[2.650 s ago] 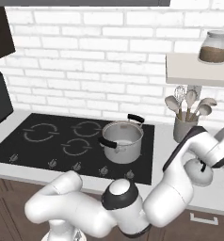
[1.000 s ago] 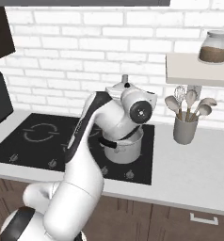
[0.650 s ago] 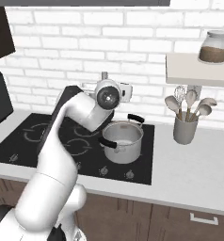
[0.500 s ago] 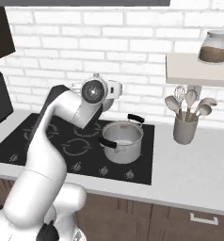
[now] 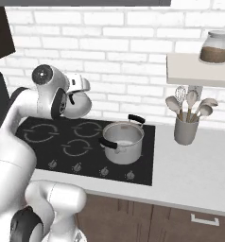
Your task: Pick the kettle from the counter and place it on a stove burner. Then turn the burner on.
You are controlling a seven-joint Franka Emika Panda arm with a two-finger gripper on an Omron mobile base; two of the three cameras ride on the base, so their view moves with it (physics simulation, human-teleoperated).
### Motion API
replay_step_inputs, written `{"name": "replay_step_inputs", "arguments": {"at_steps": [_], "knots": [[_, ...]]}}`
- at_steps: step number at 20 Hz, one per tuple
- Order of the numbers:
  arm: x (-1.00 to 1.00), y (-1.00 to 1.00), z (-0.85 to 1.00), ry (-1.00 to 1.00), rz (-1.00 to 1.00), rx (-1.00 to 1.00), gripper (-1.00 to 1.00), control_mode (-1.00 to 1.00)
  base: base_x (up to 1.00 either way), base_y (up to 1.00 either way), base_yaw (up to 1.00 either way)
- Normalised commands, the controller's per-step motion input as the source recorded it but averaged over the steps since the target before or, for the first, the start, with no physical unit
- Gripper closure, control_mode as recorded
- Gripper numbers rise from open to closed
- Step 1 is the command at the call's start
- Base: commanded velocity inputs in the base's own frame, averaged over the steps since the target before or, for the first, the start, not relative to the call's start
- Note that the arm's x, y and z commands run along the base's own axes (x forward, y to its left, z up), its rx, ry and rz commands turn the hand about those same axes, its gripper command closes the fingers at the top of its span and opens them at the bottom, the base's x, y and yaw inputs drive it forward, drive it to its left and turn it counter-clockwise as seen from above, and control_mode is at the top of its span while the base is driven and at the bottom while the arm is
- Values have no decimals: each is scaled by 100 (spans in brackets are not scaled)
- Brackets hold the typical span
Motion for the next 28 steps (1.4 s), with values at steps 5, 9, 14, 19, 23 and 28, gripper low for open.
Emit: {"name": "replay_step_inputs", "arguments": {"at_steps": [5, 9, 14, 19, 23, 28], "knots": [[1, 100, -75, 14, 12, -2, 100, -100, 0, 0, 0], [26, 100, -75, 4, 9, 0, 100, -100, 0, 0, 0], [65, 100, -50, 21, 1, 1, 100, -100, 0, 0, 0], [66, 100, -47, 28, 0, 0, 100, -100, 0, 0, 0], [22, 68, -7, 16, 2, -1, 100, -100, 0, 0, 0], [4, 41, -11, 0, 0, 0, 100, -100, 0, 0, 0]]}}
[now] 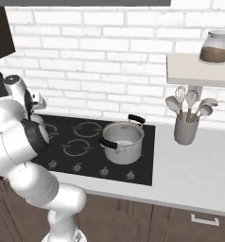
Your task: Pick the kettle from the counter and place it on a stove burner. Then turn the burner on.
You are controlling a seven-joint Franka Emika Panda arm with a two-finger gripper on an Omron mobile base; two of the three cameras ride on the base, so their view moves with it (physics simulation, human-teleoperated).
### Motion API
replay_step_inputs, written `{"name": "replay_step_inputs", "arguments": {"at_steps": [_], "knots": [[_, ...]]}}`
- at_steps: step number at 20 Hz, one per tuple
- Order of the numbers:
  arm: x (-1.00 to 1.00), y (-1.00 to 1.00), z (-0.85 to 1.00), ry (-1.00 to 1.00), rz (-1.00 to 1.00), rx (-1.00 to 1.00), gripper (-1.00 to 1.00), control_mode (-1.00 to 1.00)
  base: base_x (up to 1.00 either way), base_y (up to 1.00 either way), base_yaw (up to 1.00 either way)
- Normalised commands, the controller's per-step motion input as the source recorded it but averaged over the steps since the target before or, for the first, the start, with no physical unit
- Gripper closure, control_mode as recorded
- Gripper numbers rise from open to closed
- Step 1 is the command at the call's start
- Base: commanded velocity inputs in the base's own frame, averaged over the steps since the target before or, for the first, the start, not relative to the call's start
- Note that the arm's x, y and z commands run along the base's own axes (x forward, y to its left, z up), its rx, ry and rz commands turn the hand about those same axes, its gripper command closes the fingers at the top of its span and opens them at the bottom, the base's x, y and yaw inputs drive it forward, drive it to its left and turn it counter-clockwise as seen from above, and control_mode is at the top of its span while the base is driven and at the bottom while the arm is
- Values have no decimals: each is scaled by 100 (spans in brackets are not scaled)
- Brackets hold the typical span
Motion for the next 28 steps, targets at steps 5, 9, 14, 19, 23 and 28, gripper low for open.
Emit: {"name": "replay_step_inputs", "arguments": {"at_steps": [5, 9, 14, 19, 23, 28], "knots": [[29, 35, -24, -10, -1, -6, 100, -100, 0, 0, 0], [31, 24, -35, -8, -1, -7, 100, -100, 0, 0, 0], [5, 3, -54, -1, 0, -5, 100, -100, 0, 0, 0], [3, 0, -29, 0, 0, 0, 100, -100, 0, 0, 0], [15, 0, -8, -2, 0, 0, 100, -100, 0, 0, 0], [55, 0, -2, -5, -4, 0, 100, -100, 0, 0, 0]]}}
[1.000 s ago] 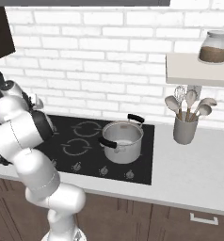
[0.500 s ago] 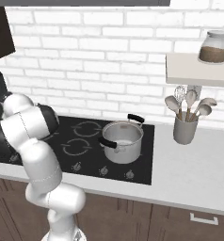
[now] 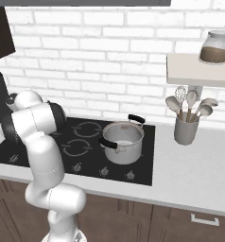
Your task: Pick the kettle from the counter and place it on a stove burner. Then turn the burner on.
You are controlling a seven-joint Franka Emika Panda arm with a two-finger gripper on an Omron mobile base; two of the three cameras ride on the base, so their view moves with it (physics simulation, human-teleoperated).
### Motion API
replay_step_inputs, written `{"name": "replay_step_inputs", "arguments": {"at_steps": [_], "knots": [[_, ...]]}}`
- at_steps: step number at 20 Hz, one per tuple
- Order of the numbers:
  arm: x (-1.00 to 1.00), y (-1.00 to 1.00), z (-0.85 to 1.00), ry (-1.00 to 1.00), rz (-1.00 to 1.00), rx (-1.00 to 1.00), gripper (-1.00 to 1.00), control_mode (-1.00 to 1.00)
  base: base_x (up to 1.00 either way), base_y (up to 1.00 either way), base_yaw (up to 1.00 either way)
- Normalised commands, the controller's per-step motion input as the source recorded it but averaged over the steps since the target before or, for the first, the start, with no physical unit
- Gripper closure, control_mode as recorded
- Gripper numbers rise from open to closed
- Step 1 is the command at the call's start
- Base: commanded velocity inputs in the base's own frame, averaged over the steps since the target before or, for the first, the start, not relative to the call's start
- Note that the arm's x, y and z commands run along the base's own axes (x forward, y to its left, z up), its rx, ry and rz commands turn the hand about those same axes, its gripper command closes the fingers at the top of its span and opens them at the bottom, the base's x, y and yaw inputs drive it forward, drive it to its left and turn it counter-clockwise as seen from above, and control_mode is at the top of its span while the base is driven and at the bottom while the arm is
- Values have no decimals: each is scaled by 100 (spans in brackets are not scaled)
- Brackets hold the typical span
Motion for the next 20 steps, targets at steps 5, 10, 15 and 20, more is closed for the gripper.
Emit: {"name": "replay_step_inputs", "arguments": {"at_steps": [5, 10, 15, 20], "knots": [[42, 1, -1, 0, -4, 0, 100, -100, 0, 0, 0], [3, 19, -22, 0, 0, 3, 100, -100, 0, 0, 0], [0, 11, -43, 0, 0, 5, 100, -100, 0, 0, 0], [0, 1, -14, -1, 0, 1, 100, -100, 0, 0, 0]]}}
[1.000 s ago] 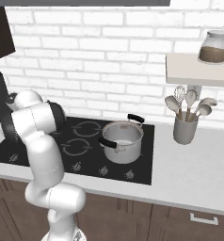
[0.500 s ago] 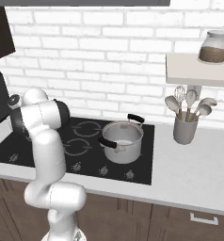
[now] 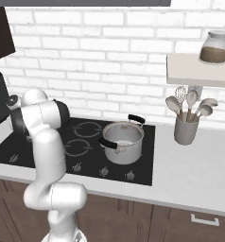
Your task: Pick the kettle from the counter and place it on a stove burner. Then turn the burner on.
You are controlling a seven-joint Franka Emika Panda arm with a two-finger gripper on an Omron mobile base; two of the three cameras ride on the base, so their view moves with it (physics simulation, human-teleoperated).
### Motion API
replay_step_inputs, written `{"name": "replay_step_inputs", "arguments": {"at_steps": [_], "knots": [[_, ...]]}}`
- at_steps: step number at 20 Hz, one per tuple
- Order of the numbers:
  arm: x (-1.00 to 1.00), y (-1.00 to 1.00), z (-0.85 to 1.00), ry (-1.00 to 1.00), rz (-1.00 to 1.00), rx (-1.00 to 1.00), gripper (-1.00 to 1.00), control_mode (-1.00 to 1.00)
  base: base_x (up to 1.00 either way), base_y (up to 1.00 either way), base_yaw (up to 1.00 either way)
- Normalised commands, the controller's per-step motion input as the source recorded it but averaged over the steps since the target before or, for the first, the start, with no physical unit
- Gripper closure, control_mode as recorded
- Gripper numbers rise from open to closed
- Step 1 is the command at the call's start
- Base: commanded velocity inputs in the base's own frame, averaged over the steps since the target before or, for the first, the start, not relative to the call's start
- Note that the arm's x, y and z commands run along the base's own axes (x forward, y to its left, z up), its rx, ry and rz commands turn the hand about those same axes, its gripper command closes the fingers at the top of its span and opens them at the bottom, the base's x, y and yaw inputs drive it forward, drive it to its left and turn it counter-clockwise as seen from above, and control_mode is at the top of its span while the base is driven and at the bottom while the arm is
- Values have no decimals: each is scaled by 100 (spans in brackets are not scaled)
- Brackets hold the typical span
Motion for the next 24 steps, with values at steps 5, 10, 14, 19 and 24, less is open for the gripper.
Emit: {"name": "replay_step_inputs", "arguments": {"at_steps": [5, 10, 14, 19, 24], "knots": [[1, -2, 4, -2, 0, 1, 100, -100, 0, 0, 0], [8, -5, 0, 0, 0, 0, 100, -100, 0, 0, 0], [3, 0, -1, 0, 0, 0, 100, -100, 0, 0, 0], [8, 0, -5, 4, 0, -1, -100, -100, 0, 0, 0], [1, 0, -1, 3, 0, -1, -100, -100, 0, 0, 0]]}}
